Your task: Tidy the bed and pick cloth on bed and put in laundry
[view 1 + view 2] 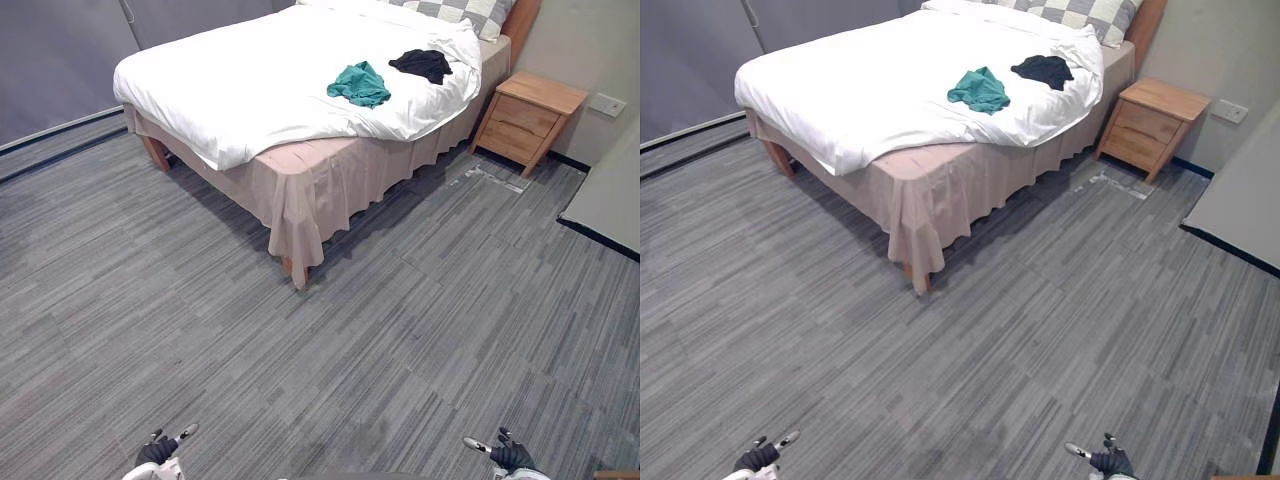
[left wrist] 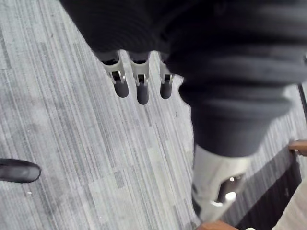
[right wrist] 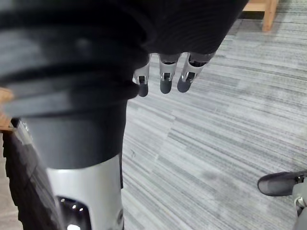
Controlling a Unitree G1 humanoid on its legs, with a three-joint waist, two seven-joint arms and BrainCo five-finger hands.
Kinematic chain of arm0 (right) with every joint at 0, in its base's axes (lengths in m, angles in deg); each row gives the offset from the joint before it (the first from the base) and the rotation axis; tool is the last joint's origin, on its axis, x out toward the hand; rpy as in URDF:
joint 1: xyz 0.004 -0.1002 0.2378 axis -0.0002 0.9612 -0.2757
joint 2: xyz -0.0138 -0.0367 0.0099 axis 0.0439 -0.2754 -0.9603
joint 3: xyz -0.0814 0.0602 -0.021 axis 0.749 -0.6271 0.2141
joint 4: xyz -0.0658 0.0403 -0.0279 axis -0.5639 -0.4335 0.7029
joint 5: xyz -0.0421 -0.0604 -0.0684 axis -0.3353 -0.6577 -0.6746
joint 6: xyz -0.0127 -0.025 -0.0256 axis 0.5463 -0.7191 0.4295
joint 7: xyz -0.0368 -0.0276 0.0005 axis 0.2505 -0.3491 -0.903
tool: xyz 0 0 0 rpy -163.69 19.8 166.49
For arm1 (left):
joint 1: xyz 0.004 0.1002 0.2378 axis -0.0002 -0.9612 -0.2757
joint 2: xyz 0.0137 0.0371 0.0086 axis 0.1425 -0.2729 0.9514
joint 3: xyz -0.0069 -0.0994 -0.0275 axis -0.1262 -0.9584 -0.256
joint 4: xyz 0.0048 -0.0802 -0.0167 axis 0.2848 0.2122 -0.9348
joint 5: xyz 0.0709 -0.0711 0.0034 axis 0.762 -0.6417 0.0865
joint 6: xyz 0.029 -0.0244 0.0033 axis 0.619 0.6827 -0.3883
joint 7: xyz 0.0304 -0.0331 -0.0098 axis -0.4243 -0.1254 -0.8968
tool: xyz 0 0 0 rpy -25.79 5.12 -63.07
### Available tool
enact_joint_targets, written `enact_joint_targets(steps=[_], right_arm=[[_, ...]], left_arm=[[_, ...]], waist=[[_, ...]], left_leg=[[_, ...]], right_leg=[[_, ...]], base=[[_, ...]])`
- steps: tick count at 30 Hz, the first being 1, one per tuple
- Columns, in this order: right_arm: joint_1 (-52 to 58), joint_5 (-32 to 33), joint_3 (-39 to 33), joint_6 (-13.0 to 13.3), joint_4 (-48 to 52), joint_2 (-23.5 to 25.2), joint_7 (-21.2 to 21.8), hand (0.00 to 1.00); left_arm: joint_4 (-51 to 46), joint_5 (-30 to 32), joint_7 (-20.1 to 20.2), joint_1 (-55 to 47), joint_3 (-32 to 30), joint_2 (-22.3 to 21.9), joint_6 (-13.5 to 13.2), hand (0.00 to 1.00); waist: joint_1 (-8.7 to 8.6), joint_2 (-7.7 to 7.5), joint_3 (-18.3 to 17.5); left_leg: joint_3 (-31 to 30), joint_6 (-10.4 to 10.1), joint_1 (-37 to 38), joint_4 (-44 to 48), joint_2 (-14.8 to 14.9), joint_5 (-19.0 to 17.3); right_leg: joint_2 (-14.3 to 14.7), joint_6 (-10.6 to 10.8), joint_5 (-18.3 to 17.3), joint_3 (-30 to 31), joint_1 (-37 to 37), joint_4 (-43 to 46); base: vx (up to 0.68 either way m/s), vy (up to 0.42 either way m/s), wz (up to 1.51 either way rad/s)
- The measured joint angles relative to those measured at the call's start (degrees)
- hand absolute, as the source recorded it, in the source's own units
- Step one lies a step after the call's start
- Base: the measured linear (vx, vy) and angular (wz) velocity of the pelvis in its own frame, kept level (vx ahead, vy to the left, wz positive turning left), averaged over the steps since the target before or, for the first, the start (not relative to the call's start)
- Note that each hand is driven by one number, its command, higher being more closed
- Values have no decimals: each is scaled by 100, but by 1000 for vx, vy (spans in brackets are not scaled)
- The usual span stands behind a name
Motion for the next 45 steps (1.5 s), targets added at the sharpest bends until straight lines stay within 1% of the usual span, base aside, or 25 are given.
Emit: enact_joint_targets(steps=[5, 8, 12, 15, 17, 20, 21, 22, 23, 24, 25, 26, 27, 29, 30, 33, 35, 36, 37, 39, 40, 41, 43, 44, 45], right_arm=[[52, -10, 70, -5, -19, 5, -1, 0], [64, 2, 455, -82, 78, 177, -60, 0], [150, -3, 654, -236, 32, 519, 25, 0], [351, 12, 640, -228, 15, 600, 215, 0], [439, 81, 636, -217, 84, 635, 251, 0], [617, 102, 684, -252, 251, 653, 305, 0], [643, 105, 676, -261, 280, 639, 308, 0], [691, 104, 647, -286, 378, 569, 331, 0], [757, 86, 643, -312, 515, 579, 363, 0], [722, 29, 634, -358, 516, 588, 371, 0], [607, -31, 644, -425, 546, 430, 419, 0], [548, -60, 649, -443, 545, 392, 458, 0], [470, -72, 661, -492, 539, 391, 464, 0], [315, -175, 725, -517, 505, 365, 463, 0], [268, -181, 818, -516, 520, 360, 478, 0], [111, -225, 860, -429, 695, 363, 577, 0], [74, -229, 852, -265, 848, 369, 582, 0], [115, -224, 852, -181, 957, 330, 575, 0], [95, -226, 843, -179, 939, 401, 508, 0], [92, -277, 880, -180, 704, 383, 423, 0], [35, -395, 933, -183, 519, 353, 408, 0], [-3, -444, 935, -182, 441, 364, 415, 0], [22, -452, 960, -206, 190, 373, 428, 0], [115, -433, 1032, -192, 54, 374, 418, 0], [116, -426, 1029, -175, 58, 377, 403, 0]], left_arm=[[32, -9, -8, -97, 197, -66, 4, 0], [44, -113, -13, -93, 721, -91, 37, 0], [37, -193, -30, -106, 751, -76, 27, 0], [34, -204, -14, -49, 743, -43, 24, 0], [33, -170, 10, 208, 686, 2, 19, 0], [-60, -163, 30, 469, 284, -45, 47, 0], [-86, -163, 31, 503, 235, -87, 48, 0], [-108, -161, 30, 505, 185, -206, 37, 0], [-131, -162, 37, 464, 174, -276, 28, 0], [-151, -161, 47, 474, 161, -352, 24, 0], [-186, -134, 70, 405, 41, -562, 30, 0], [-202, -97, 104, 377, 29, -635, 30, 0], [-192, -67, 121, 302, 39, -741, 12, 0], [-153, 20, 140, 160, 236, -799, 4, 0], [-148, 33, 138, 30, 335, -798, -35, 0], [-190, 30, 132, -262, 536, -805, -299, 0], [-201, 8, 118, -277, 661, -798, -365, 0], [-220, 9, 114, -305, 757, -780, -368, 0], [-203, 11, 106, -270, 755, -677, -339, 0], [-209, 9, 86, -76, 783, -567, -272, 0], [-205, 11, 23, 10, 901, -477, -180, 0], [-179, 10, -18, 88, 940, -414, -108, 0], [-106, 14, -42, 138, 1089, -294, -38, 0], [-94, 17, -62, 102, 1064, -202, -64, 0], [-97, 17, -70, 108, 1036, -202, -76, 0]], waist=[[-5, -49, 35], [-18, -241, 163], [-30, -264, 477], [-51, -223, 514], [-63, -210, 524], [-75, -215, 601], [-70, -169, 617], [-140, 63, 579], [-210, 38, 524], [-206, 123, 513], [-200, 263, 471], [-208, 311, 478], [-205, 295, 575], [-164, 283, 699], [-74, 185, 747], [130, 149, 763], [176, 169, 744], [156, 264, 679], [66, 115, 580], [-33, -137, 515], [-36, -244, 485], [-101, -275, 499], [-173, -259, 552], [-198, -141, 602], [-202, -110, 607]], left_leg=[[84, 81, -4, -76, -19, 47], [251, 188, -183, 5, -215, -132], [318, 255, 6, 313, -43, -258], [278, -4, -7, 792, 457, -612], [274, -318, -95, 1001, 780, -850], [192, -678, 89, 1522, 1119, -1386], [179, -707, 184, 1572, 1201, -1490], [146, -332, 427, 1488, 1506, -1695], [66, 72, 589, 1663, 1587, -1625], [-85, 65, 394, 2474, 1624, -1513], [-136, 295, -147, 3709, 1835, -1022], [-237, 241, -335, 4117, 1964, -574], [-498, 125, -700, 4798, 2091, 322], [-822, -227, -1447, 6079, 1897, -76], [-696, -429, -1855, 6262, 1527, -461], [607, -372, -2304, 5043, 1119, -873], [1940, 115, -2231, 3585, 983, -567], [2878, 977, -2185, 2934, 964, -43], [3435, 1519, -1962, 2874, 869, -700], [3221, 1301, -1876, 2635, 639, -976], [3015, 1142, -1833, 2434, 471, -953], [2781, 1075, -1748, 2318, 392, -934], [2387, 859, -1337, 2094, 340, -820], [1853, 752, -992, 1936, 472, -770], [1765, 703, -964, 1916, 524, -761]], right_leg=[[-3, -25, -73, 15, -189, 207], [-317, 252, -613, 5, -1103, 1960], [-648, 342, -559, -434, -1991, 3878], [-599, 450, -586, -617, -2186, 2930], [-626, 427, 175, -664, -2217, 996], [-815, 504, 566, -409, -2034, 269], [-832, 517, 785, -538, -2052, 491], [-717, 445, 707, -788, -2228, 1342], [-674, 122, 401, -925, -2313, 1919], [-643, 0, 174, -949, -2358, 2177], [-492, -88, -175, -1047, -2365, 2421], [-422, -124, -329, -1109, -2254, 2432], [-298, -222, -484, -1157, -1923, 2268], [-152, -384, -587, -1203, -1236, 1813], [-131, -380, -602, -1211, -717, 1412], [-22, -427, -642, -1257, 77, 824], [45, -281, -850, -1383, 359, 792], [194, -182, -1095, -1444, 474, 887], [185, -115, -1411, -1500, 586, 1135], [-53, 174, -1530, -1467, 291, 2065], [-227, 719, -1250, -1419, -277, 3297], [-380, 894, -1218, -1293, -635, 4083], [-472, 710, -1366, -1151, -918, 4526], [-484, 448, -1485, -1048, -1041, 3724], [-454, 439, -1478, -995, -1075, 3486]], base=[[-94, -29, -6], [-119, -29, -10], [0, -27, -2], [139, -102, -6], [242, -209, -3], [429, -381, 2], [482, -446, 23], [419, -352, 40], [555, -430, 42], [709, -492, 24], [617, -406, 4], [710, -470, 9], [562, -347, 27], [535, -301, 17], [510, -235, -10], [558, -192, -22], [530, -131, -2], [666, -104, 38], [571, -49, 63], [561, -31, 82], [511, -41, 84], [489, -76, 104], [488, -144, 132], [454, -219, 115], [492, -312, 146]])
